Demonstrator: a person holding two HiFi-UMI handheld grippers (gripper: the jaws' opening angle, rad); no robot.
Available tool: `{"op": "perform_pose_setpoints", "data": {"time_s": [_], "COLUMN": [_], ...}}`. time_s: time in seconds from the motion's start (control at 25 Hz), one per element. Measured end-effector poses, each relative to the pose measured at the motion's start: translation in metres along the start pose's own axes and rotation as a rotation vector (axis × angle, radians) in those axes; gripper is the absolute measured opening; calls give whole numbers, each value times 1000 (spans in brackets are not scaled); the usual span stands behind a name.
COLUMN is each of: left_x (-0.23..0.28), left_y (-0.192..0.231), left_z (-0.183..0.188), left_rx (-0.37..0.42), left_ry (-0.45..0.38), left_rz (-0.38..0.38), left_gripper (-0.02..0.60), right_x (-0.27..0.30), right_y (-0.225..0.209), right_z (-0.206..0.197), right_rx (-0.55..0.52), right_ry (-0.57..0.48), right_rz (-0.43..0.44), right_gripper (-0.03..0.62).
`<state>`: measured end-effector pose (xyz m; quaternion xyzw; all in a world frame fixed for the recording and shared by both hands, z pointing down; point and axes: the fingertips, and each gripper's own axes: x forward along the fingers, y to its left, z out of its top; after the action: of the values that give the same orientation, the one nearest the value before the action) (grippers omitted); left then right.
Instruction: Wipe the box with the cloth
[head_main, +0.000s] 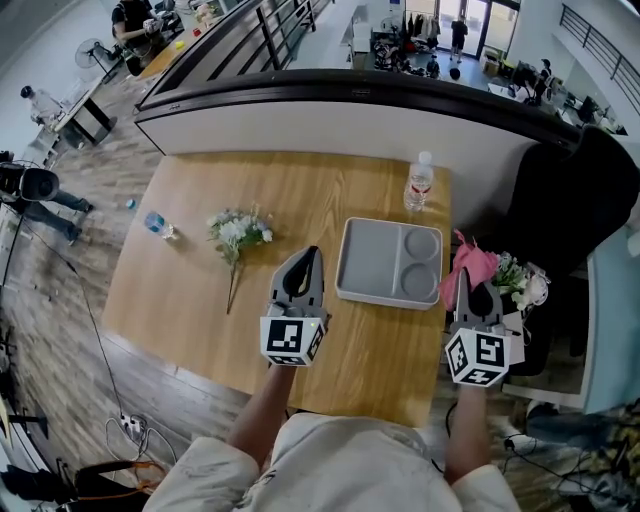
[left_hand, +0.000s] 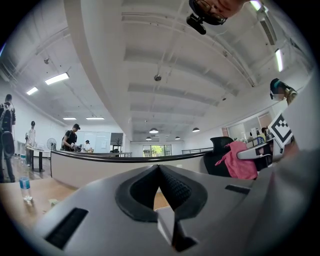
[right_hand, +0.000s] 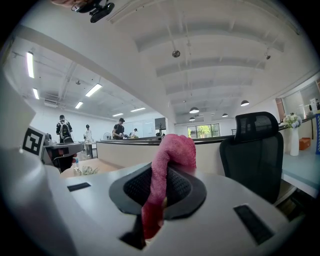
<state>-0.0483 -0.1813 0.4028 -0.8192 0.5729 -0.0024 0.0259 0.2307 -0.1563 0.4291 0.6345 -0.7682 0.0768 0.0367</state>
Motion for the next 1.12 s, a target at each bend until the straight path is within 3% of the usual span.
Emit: {"op": "perform_pose_setpoints", "data": {"time_s": [1.12], "left_x": [-15], "left_y": [88], "left_z": [-31], "left_rx": [-16], "left_ry": [38], "left_rz": [111], "left_gripper": [14], "right_x": [113], "right_y": [122], "right_z": [-6], "right_rx": [-68], "right_ry": [92], "right_rz": [207], "right_gripper": [57]}}
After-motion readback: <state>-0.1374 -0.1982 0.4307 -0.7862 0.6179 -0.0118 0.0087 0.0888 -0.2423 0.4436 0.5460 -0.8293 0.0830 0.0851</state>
